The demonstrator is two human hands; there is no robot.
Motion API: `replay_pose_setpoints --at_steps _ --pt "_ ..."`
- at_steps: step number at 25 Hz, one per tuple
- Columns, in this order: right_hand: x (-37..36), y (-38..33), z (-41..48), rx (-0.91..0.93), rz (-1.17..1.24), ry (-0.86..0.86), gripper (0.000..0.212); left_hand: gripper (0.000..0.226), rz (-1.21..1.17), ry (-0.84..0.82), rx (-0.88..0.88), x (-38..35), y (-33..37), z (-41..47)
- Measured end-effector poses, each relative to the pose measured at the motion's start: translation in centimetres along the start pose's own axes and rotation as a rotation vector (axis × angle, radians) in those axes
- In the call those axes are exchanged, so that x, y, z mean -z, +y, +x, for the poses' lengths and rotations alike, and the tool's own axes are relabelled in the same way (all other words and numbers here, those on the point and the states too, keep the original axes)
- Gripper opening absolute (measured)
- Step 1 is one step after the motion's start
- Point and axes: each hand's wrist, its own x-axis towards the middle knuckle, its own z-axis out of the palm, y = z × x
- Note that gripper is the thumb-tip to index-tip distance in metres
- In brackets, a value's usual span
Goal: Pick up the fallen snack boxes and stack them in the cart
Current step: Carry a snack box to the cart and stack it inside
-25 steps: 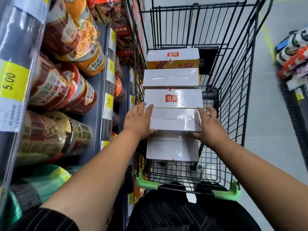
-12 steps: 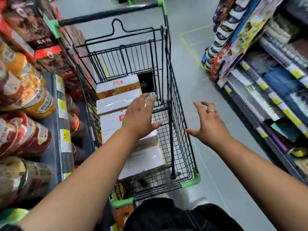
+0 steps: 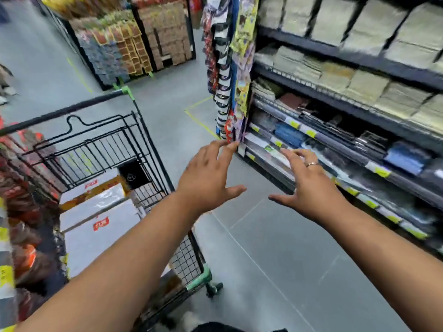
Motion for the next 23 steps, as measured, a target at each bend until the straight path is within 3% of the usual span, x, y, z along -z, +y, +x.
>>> replay_pose_setpoints --at_steps 12,23 --pt "20.4 17.7 -15.8 -0.416 -0.117 0.313 0.106 0.094 -0.129 0.044 -0.59 2.1 31.8 10.5" --pt "26.5 27.7 -27.2 -0.928 -0.113 0.556 0.103 0.097 -0.234 -0.101 -1.097 -2.5 52.4 17.5"
